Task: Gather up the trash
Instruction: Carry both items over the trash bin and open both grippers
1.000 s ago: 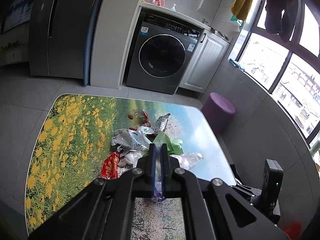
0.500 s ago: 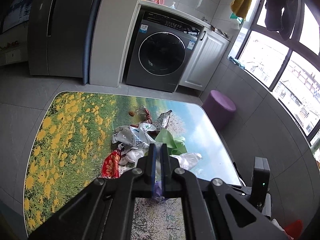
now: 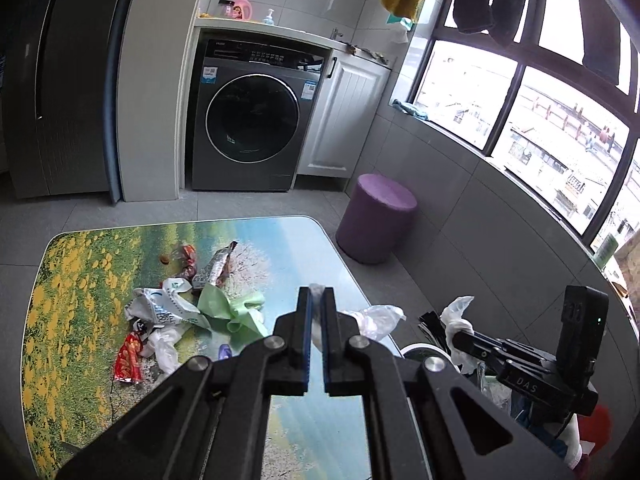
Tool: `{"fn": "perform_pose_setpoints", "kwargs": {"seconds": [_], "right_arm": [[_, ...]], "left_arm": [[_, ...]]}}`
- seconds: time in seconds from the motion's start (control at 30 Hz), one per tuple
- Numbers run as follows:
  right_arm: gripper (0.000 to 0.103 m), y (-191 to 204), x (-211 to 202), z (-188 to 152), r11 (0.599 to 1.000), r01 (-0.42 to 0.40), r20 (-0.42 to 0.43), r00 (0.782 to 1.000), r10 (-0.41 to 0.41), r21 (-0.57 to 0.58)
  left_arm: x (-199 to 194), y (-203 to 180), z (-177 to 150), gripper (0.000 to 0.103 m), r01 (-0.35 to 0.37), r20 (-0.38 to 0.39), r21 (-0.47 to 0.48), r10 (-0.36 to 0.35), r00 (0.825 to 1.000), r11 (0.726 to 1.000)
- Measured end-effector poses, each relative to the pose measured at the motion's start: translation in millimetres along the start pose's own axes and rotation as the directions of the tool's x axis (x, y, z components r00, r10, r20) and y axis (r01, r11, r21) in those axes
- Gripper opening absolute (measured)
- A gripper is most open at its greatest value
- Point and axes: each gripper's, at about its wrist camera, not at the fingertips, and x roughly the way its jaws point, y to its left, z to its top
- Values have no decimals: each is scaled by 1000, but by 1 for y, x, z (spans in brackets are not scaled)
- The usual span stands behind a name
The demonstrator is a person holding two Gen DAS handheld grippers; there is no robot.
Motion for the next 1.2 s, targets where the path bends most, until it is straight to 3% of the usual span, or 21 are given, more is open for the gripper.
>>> {"fn": "perform_pose_setpoints", "kwargs": {"seconds": [0.23,0.47,0.63,0.73,0.93,1.0,1.07,1.2], "right_arm": [[12,-102,-34,-18,967,194,-11,981,-195,166],[14,-187,-20,-58,902,316,-136,948,-288,294],[15,-220,-13,-74,868,374,-192,926,-326,327],[26,-231,-11,-81,845,409,-213,911,-354,344],[36,-239,-16,-89,828,423,-219,905,-365,368],[40,-237,-18,-87,827,424,-212,905,-369,368],[41,-235,-21,-86,828,423,-202,906,-373,368],[41,-229,-30,-83,829,429,-183,903,-389,359]], "left_arm": [[64,-103,-1,3,138,-101,126,-126,987,982],[150,-193,-32,4,252,-263,174,-201,944,952],[207,-228,-56,6,290,-355,140,-226,907,947],[233,-240,-69,6,314,-412,114,-243,878,943],[248,-246,-87,7,345,-460,91,-268,847,934],[246,-246,-89,13,355,-465,84,-279,840,931],[243,-246,-88,41,355,-459,83,-281,843,931],[237,-249,-89,47,363,-451,91,-287,845,927]]}}
